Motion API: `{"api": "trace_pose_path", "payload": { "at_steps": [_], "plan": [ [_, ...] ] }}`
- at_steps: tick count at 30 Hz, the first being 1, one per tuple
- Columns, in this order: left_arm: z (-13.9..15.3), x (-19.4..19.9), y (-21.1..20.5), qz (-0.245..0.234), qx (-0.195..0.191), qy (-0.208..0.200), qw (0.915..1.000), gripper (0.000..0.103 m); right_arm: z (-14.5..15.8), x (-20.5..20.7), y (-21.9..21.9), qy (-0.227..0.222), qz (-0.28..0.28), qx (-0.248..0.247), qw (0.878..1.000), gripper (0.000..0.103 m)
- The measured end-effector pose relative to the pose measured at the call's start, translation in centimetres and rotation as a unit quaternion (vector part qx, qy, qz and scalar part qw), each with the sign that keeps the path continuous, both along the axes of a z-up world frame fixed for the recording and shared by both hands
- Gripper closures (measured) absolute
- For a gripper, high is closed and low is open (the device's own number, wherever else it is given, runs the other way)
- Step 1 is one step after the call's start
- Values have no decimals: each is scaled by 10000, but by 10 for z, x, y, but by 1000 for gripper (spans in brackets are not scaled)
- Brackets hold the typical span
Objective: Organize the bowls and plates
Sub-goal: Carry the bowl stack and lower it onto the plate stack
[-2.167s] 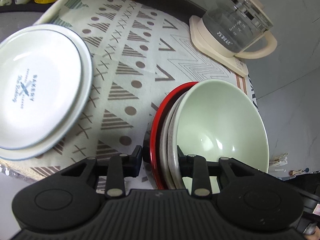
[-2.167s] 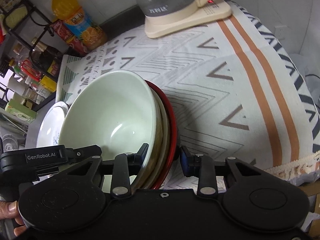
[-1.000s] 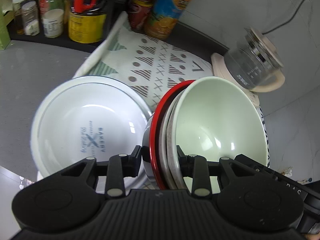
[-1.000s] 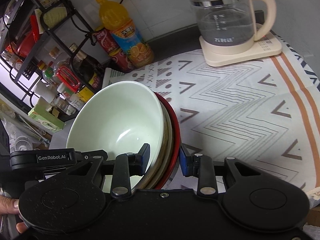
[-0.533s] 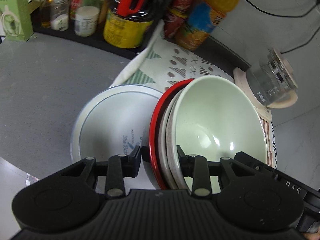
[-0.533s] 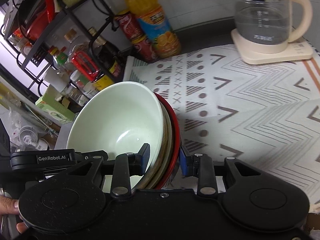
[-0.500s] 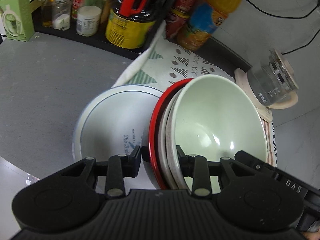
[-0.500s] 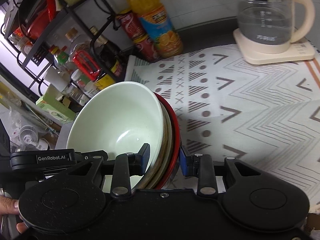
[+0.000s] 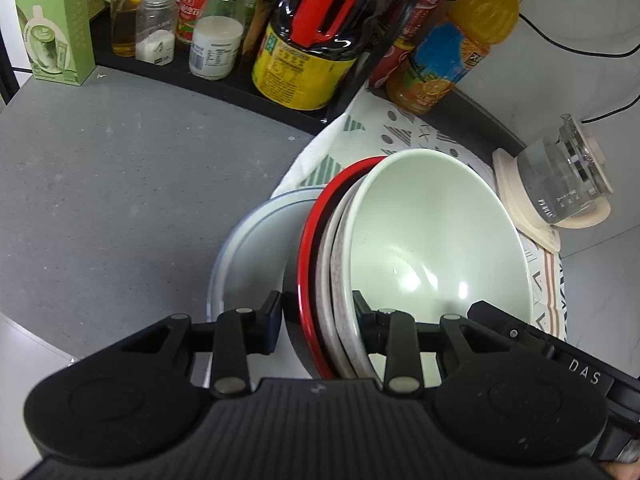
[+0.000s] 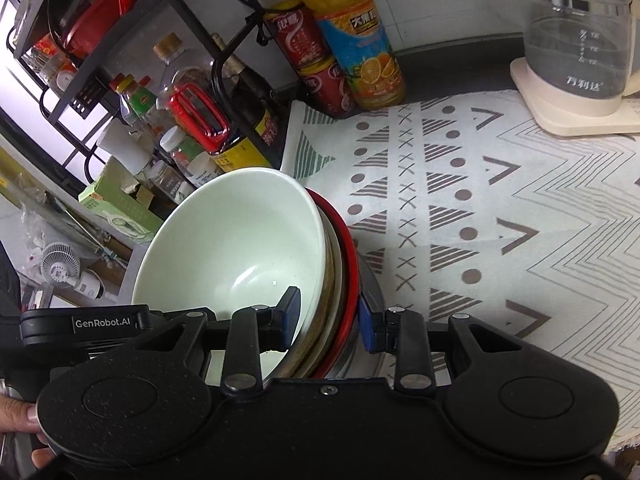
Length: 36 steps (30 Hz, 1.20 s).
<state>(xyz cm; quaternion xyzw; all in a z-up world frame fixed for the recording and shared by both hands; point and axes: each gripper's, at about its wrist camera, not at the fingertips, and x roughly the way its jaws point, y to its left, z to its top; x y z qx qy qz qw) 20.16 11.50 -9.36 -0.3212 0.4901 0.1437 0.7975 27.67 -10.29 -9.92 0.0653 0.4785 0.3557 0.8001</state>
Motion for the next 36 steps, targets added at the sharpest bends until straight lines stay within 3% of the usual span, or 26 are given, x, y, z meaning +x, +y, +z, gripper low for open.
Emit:
{"api": "trace_pose_path", "payload": {
  "at_steps": [15, 25, 36],
  "plan": [
    [-20, 3, -5, -507, -160, 218, 9983, 69, -15, -10, 0, 161, -345, -175, 9991, 73],
    [-19, -1, 5, -465, -175, 178, 9986, 70, -15, -11, 8, 120, -383, -207, 9990, 73],
    [-23, 2, 19, -749, -327, 220, 9964, 70, -18, -17, 23, 112, -473, -398, 9980, 73]
  ]
}}
